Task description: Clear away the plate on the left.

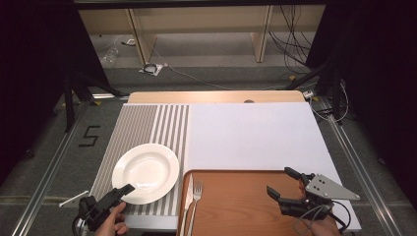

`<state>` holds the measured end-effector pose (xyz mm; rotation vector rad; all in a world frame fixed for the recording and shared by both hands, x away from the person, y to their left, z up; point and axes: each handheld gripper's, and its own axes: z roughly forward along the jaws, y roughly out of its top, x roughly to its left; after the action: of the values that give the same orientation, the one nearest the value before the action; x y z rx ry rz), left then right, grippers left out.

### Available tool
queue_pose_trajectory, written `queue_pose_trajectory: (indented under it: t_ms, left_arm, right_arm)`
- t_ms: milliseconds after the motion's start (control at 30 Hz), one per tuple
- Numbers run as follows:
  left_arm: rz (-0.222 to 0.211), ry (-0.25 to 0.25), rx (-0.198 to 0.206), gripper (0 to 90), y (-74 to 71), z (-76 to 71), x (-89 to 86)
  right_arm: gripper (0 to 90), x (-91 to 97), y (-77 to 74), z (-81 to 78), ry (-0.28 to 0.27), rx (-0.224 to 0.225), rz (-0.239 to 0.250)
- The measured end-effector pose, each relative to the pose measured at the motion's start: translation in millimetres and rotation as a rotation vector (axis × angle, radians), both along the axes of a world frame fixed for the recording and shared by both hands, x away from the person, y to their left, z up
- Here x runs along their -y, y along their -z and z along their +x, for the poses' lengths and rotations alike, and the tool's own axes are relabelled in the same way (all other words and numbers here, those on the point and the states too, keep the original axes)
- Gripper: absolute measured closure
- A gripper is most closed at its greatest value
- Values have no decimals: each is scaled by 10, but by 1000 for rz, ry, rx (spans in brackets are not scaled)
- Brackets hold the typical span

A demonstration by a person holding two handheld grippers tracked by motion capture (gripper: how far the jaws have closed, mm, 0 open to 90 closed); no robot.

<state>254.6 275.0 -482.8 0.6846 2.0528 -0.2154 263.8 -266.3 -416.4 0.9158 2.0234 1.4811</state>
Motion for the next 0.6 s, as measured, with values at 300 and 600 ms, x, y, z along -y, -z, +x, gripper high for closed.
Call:
queue_pose_trajectory:
  t_ms: [300,600]
  left_arm:
    - [-23,-11,-7,218,42,14,67]
    - [-50,-34,-16,276,82,27,82]
  right_arm:
    - [187,1,0,1,-1,0,-1]
    - [187,-1,1,2,-1,0,-1]
